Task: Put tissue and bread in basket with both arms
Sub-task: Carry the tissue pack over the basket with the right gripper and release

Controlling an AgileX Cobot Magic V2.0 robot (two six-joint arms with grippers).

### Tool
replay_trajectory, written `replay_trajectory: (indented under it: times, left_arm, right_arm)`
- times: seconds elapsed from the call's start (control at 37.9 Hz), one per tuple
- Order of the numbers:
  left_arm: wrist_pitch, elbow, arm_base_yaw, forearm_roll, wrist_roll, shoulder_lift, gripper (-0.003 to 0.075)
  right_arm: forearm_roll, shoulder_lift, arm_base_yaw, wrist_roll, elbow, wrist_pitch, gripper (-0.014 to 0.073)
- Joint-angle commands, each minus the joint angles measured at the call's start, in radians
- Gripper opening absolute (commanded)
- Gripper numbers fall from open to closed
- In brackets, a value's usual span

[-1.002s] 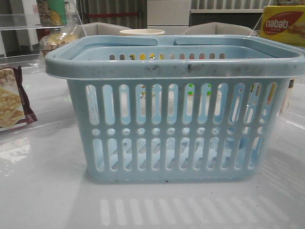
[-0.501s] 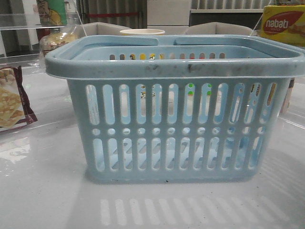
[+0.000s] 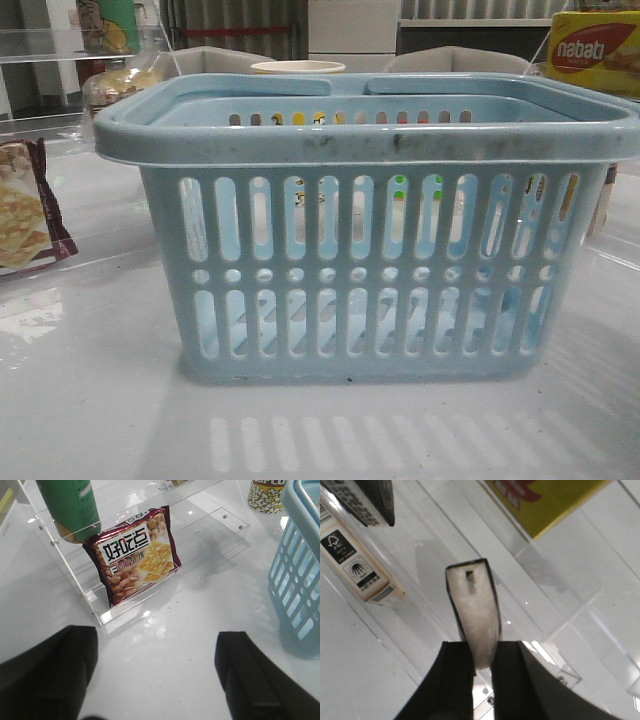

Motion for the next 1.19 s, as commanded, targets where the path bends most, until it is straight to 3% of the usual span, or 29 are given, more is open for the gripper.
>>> replay_trajectory:
  times: [0.0,0.26,0.45,0.76,0.87,1.03,1.16]
  left_arm:
    - [-0.078,-0.028,-0.007,-0.007,-0.008,0.011,0.0548]
    - [-0.078,-0.028,-0.007,-0.007,-0.008,0.011,0.0548]
    - [-0.078,-0.028,-0.007,-0.007,-0.008,0.011,0.0548]
    - [-0.083,-0.028,-0.007,-0.009,-0.008,0.011,0.0548]
    - [-0.083,-0.028,-0.007,-0.009,-0.008,0.011,0.0548]
    - [-0.083,-0.028,-0.007,-0.011,-0.008,0.011,0.0548]
    - [-0.083,-0.028,-0.007,-0.012,-0.008,0.011,0.0548]
  right_arm:
    - [-0.018,-0.118,0.008,0.001,-0.038,-0.036,0.0130]
    - [0.001,-0.330,0.136,0.001,-0.038,-0.014,0.0130]
    - [0.035,-0.449,0.314,0.001,-0.038,0.017,0.0130]
    - [0.107,-0.446,0.592,0.000,0.017,0.074,0.0160]
    - [0.107,-0.429,0.632,0.000,0.055,0.024,0.0232]
    - [0.107,-0.444,0.636,-0.028,0.058,0.014,0.0465]
    - [0.107,-0.521,0.643,-0.073,0.097,0.018,0.0501]
